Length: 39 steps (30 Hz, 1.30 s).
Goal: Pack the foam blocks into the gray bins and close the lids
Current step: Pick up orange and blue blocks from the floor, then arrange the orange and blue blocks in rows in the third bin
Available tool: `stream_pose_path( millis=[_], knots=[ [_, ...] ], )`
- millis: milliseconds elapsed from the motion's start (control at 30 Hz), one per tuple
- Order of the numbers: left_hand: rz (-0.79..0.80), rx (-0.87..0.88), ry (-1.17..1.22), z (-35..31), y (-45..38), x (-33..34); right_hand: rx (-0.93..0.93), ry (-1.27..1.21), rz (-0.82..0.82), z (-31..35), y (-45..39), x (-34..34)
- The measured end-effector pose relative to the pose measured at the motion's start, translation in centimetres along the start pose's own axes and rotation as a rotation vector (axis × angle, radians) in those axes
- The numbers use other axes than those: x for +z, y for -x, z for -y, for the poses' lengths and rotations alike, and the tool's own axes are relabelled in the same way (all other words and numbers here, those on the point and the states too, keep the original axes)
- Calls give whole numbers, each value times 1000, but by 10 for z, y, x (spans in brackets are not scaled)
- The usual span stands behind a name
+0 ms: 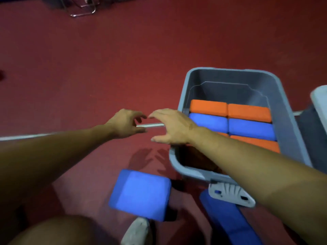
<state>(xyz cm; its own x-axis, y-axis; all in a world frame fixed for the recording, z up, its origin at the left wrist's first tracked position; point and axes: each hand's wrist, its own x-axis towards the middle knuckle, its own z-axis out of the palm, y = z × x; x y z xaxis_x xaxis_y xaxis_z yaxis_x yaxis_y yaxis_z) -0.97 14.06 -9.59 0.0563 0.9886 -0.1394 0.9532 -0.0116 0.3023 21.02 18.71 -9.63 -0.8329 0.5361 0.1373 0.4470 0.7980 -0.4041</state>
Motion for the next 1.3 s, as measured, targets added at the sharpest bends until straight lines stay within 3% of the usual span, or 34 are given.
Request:
stream_pose_path(
  millis=[133,333,567,867,1033,1167,1300],
  knots=[
    [-11,-137,118,44,53,37,-37,-46,81,49,-15,60],
    [42,-315,261,87,109,107,19,189,230,76,-12,116],
    [78,-431,394,94,138,164,178,70,356,71,15,160],
    [101,-718,582,91,144,189,315,-55,486,60,69,191],
    [90,-692,713,83,144,174,319,-23,437,55,89,195],
    [186,-668,865,65,142,152,397,-72,428,52,102,183],
    [258,-560,751,43,130,121,412,-90,455,49,124,162]
  ],
)
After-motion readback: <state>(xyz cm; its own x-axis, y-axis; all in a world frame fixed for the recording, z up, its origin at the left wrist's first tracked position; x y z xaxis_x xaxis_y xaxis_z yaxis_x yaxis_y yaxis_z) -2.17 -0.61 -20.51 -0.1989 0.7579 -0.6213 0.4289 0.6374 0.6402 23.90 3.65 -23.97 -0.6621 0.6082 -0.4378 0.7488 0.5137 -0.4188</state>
